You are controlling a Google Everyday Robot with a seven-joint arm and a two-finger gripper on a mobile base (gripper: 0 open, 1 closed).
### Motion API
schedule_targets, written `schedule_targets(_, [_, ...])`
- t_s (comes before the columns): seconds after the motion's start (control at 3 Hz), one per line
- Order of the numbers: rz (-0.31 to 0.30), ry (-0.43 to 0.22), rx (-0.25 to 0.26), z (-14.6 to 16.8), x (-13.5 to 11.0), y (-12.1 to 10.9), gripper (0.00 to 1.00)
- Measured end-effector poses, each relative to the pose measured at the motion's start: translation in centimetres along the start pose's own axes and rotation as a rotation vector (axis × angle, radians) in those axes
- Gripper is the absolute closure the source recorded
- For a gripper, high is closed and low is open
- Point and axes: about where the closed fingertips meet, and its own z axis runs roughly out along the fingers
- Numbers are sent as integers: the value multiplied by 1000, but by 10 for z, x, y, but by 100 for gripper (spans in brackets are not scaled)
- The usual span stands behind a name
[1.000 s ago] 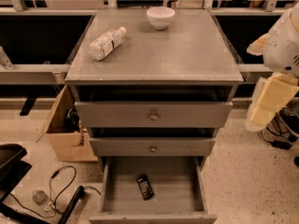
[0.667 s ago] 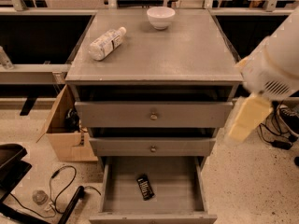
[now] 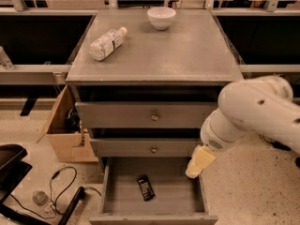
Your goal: Pick rxbar chocolate from bottom drawer and place on counter
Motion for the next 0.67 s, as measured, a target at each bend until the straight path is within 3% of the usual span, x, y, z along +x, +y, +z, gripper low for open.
schedule_targets(0.33, [85, -31, 41, 85, 3, -9, 0])
schedule_targets(0.67, [138, -82, 8, 121, -1, -12, 0])
